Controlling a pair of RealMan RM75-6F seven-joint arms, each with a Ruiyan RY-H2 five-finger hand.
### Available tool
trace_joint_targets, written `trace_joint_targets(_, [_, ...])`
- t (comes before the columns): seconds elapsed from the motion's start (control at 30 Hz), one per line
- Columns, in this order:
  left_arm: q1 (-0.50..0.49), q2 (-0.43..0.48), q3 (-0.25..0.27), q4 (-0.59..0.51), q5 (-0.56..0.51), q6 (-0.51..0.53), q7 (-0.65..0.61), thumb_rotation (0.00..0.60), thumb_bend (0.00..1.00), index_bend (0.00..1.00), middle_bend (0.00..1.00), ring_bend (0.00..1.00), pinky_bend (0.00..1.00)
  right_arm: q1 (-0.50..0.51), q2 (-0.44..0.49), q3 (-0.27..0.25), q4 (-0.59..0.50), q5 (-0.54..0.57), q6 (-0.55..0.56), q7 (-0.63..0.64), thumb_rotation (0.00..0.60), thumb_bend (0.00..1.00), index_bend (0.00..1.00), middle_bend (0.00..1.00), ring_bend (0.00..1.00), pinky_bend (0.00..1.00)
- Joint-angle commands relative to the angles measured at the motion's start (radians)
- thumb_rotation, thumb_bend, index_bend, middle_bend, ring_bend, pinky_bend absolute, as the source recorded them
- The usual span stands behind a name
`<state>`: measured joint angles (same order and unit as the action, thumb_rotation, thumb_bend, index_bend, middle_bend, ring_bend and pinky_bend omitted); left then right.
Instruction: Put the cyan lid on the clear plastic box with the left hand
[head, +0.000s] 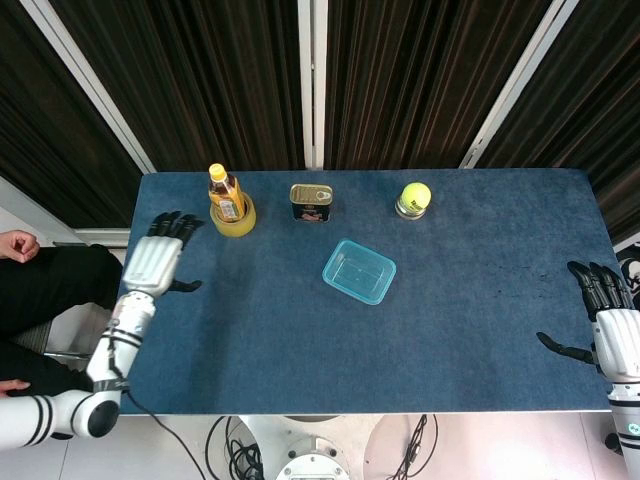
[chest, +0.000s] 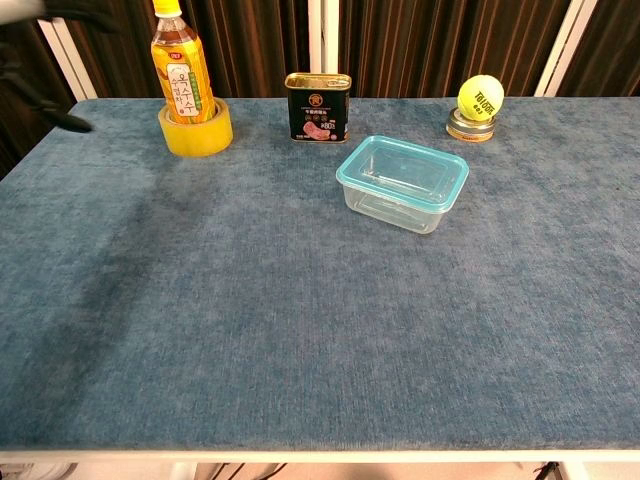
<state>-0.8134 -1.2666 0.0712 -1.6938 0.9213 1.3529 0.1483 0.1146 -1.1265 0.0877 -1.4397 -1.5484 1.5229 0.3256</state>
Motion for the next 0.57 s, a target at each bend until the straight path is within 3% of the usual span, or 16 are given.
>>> trace_joint_targets(0.03, [0.17,0.019,0.048,0.117,0.122,0.14,-0.158,0.6,0.0,0.17,0.11,0.0,0.02,0.006,0.018,-0.009,0.009,0.004,-0.022,0.021,0.6,0.03,0.0,0.11,0.0,0.0])
trace_joint_targets(0.23, [0.342,0.03,0.107,0.192,0.246,0.262,-0.192,0.6,0.0,0.16,0.09,0.0,0.01,-0.017,-0.002,-0.021,0.019,-0.018,0.022,0.051,0.6,0.03,0.0,0.06,0.0,0.0])
trace_joint_targets(0.57, [0.532,0.092,0.148,0.048,0.342,0.371,-0.082,0.6,0.0,0.12,0.08,0.0,0.0,-0.055,-0.009,-0.054,-0.008,-0.057,0.072,0.017,0.6,0.03,0.0,0.01,0.0,0.0])
